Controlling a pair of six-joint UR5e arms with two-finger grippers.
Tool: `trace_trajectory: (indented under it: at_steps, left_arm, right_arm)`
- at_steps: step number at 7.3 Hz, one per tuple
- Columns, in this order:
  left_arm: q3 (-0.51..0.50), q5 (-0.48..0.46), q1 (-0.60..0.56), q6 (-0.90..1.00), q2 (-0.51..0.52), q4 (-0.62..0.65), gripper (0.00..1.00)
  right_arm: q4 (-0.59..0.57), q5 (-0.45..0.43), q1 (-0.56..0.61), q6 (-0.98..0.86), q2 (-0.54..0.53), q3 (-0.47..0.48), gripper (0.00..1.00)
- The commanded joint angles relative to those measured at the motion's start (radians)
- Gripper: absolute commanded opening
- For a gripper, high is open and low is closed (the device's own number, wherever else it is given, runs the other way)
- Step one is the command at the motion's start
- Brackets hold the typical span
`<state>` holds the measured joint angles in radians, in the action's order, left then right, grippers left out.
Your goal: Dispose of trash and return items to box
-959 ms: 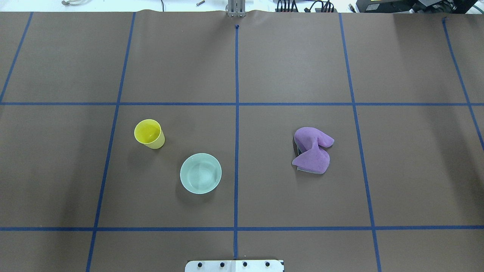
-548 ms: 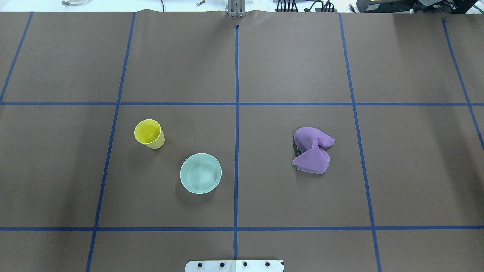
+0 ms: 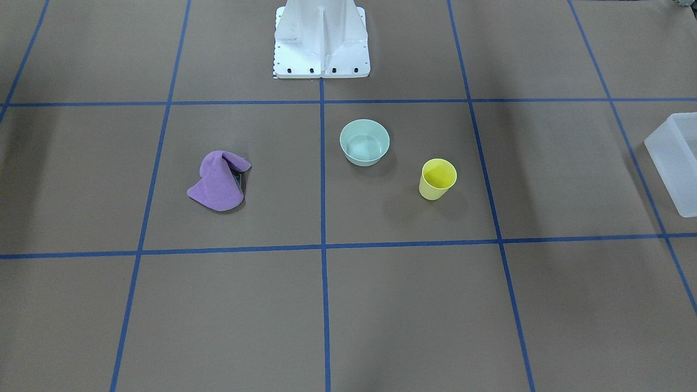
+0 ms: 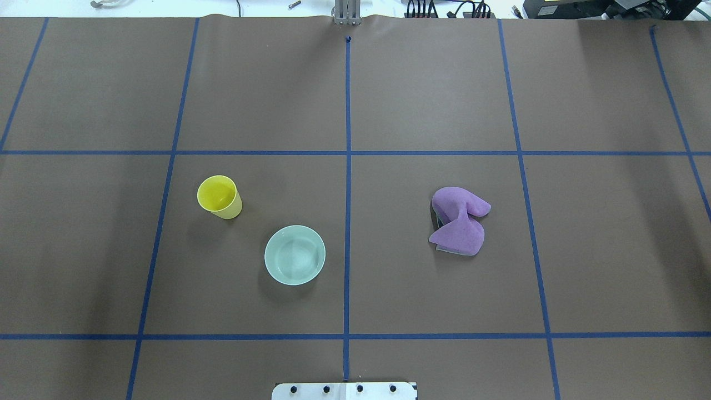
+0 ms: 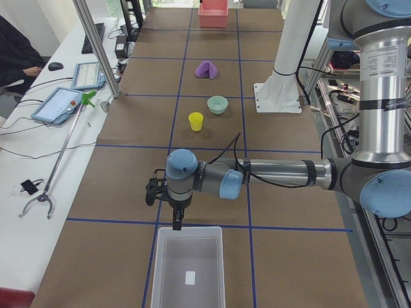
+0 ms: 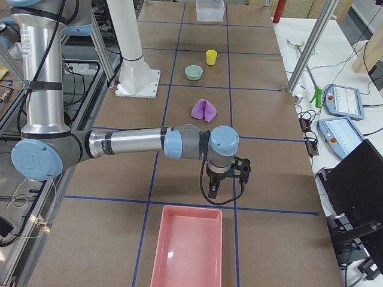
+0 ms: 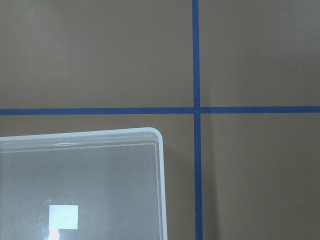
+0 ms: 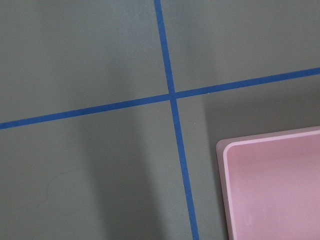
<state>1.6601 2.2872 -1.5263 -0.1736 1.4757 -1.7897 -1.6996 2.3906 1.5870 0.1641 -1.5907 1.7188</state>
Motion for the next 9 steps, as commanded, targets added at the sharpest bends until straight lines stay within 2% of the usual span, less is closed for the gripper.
trace_trajectory:
  at_steps: [1,7,9]
  left_arm:
    - [0.000,0.000,0.002,0.000,0.000,0.001,0.98]
    - [0.000,0.000,0.002,-0.001,0.000,0.001,0.98]
    - [0.021,0.000,0.003,-0.016,0.037,0.001,0.98]
  right_arm:
    - [0.000,0.001,-0.001,0.000,0.000,0.001,1.00]
    - [0.000,0.002,0.001,-0.002,0.000,-0.001,1.00]
    - [0.000,0.018,-0.001,-0.003,-0.003,0.034,1.00]
